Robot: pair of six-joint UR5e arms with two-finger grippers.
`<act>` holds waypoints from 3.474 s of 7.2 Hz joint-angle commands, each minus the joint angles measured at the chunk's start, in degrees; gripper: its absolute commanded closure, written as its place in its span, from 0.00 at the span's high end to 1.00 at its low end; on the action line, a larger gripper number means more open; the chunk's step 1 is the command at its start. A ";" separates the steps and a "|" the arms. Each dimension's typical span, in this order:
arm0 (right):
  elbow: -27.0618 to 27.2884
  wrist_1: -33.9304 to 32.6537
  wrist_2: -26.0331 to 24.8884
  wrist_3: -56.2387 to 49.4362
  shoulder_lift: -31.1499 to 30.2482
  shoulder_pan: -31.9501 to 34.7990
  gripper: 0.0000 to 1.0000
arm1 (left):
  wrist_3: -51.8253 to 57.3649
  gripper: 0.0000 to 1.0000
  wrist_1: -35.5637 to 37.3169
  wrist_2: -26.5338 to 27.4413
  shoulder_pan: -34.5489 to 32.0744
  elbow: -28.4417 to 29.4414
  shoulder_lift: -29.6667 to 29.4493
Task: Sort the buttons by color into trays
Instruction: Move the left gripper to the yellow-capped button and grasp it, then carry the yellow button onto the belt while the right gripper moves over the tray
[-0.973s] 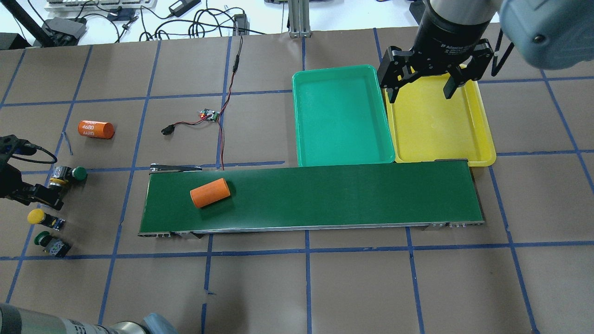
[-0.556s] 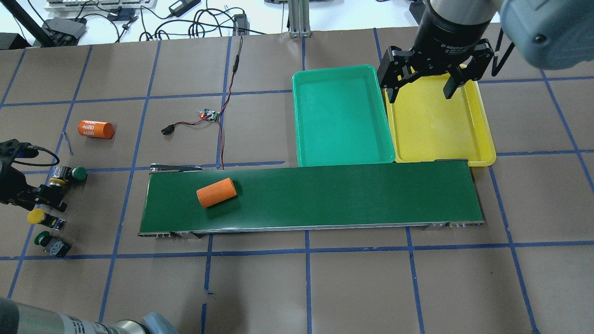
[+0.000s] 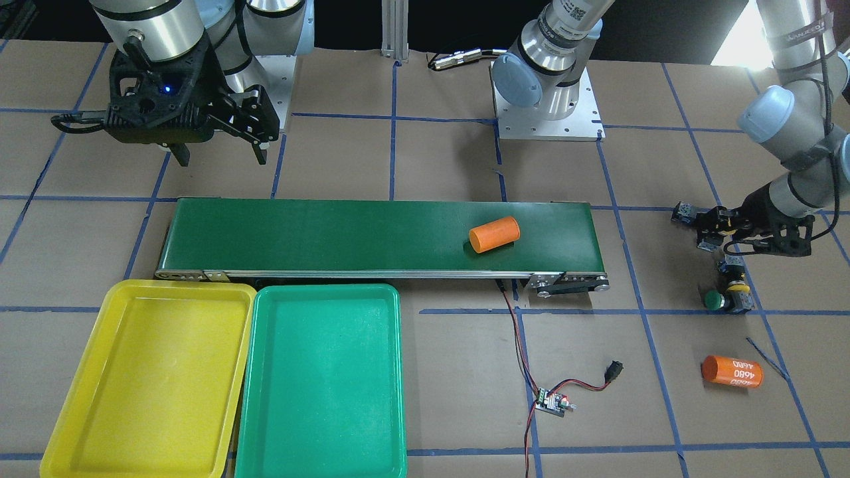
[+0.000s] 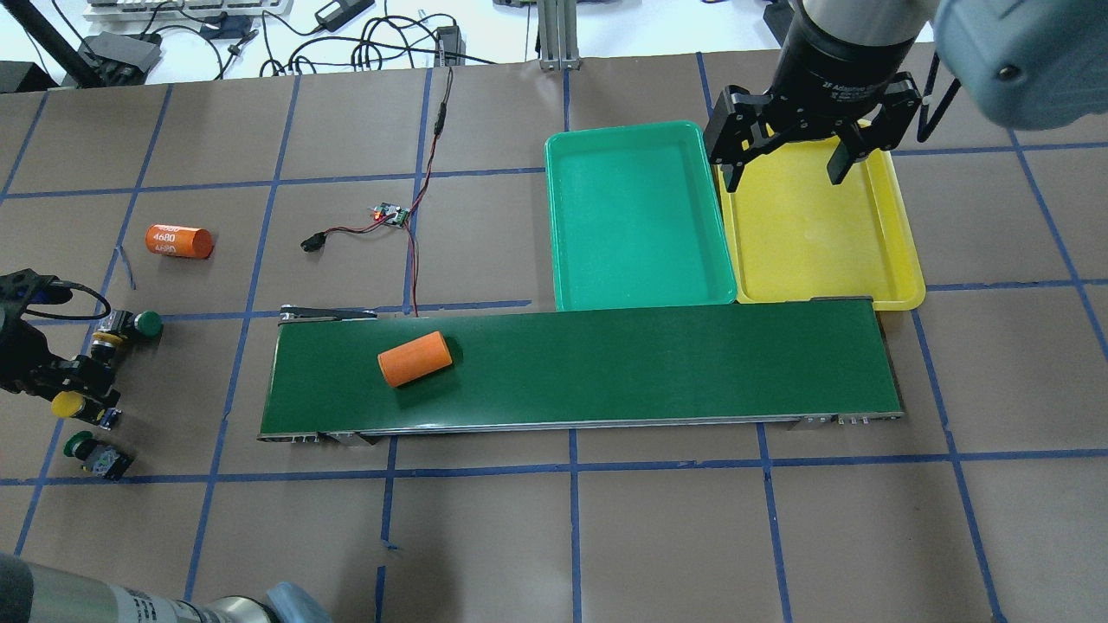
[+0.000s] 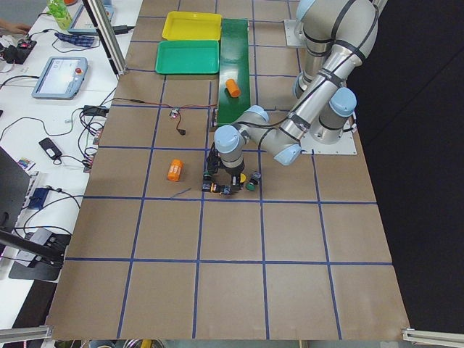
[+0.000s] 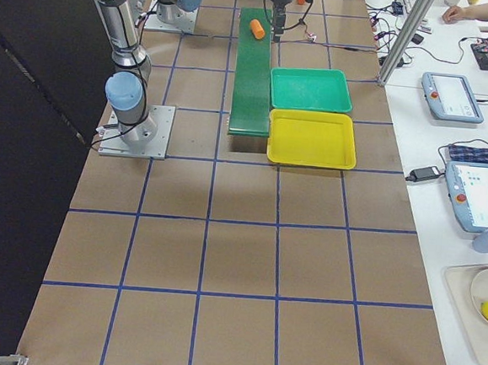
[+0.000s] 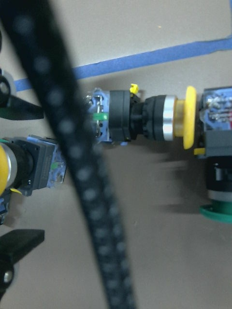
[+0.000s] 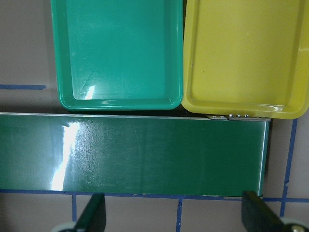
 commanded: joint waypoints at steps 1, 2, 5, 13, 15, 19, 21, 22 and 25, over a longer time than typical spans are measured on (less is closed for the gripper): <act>0.20 0.03 -0.59 0.17 0.17 0.02 1.00 | 0.76 0.44 -0.30 0.90 0.04 -0.14 -0.01; 0.55 0.29 -2.69 0.18 -0.27 0.11 1.00 | 0.86 0.10 -0.39 0.99 0.04 -0.05 0.34; 4.49 0.13 -5.24 0.18 -4.02 1.16 1.00 | 0.25 0.00 -4.42 0.64 -1.01 1.87 3.58; 2.85 1.71 -4.55 0.26 -2.23 0.63 1.00 | -49.34 0.00 -11.46 -11.14 -36.04 -1.71 16.51; 1.09 -2.69 -3.50 0.00 0.07 -0.06 1.00 | -54.07 0.00 -8.07 -10.97 -41.16 -4.08 17.13; 1.79 -2.61 -3.06 -5.36 -0.36 -6.75 1.00 | -51.96 0.71 -0.74 -10.53 -41.88 -8.49 16.08; 4.23 -5.04 -3.32 -4.83 -0.01 -6.75 1.00 | -52.23 1.00 -1.79 -10.44 -41.45 -7.36 17.48; 5.81 -6.80 -3.76 -5.36 -0.45 -6.75 1.00 | -52.32 1.00 -5.36 -10.53 -41.44 -5.08 17.92; 9.85 -6.73 -3.24 -5.63 -2.91 -6.84 1.00 | -47.17 1.00 -18.74 -9.83 -32.17 4.95 17.40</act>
